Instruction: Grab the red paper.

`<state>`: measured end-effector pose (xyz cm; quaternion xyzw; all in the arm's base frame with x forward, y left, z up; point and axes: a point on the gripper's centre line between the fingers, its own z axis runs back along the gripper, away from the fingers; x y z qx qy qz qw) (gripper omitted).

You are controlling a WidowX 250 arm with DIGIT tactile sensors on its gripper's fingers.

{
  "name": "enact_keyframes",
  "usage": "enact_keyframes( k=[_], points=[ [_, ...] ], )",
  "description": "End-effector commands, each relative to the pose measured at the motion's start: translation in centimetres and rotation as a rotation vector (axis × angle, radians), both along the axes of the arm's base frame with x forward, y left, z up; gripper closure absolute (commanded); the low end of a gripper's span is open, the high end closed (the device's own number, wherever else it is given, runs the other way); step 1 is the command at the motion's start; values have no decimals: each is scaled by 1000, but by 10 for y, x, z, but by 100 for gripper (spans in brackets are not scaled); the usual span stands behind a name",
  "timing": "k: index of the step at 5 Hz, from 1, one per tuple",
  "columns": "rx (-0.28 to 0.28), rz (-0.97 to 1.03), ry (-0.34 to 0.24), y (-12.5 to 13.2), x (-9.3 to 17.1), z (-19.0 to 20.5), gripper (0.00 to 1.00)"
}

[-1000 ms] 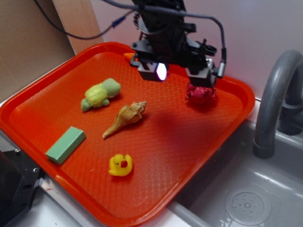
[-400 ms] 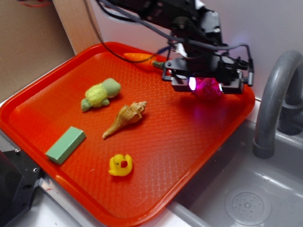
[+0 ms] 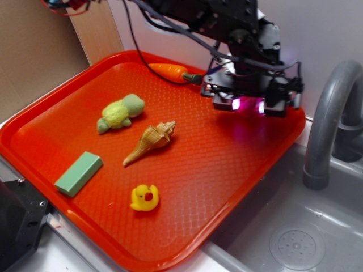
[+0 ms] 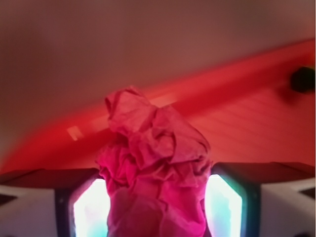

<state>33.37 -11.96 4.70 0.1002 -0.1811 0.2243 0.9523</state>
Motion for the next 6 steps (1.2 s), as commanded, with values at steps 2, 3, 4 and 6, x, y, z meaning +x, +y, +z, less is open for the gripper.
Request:
enact_keyframes(
  k=[2,3,4,6],
  points=[
    [-103,-277,147,76,-56,161,100],
    [-108,-269,149,112,-72,186,100],
    [-137,-269,137,123,-78,197,100],
    [-135,-376,123,112,-97,215,100]
  ],
)
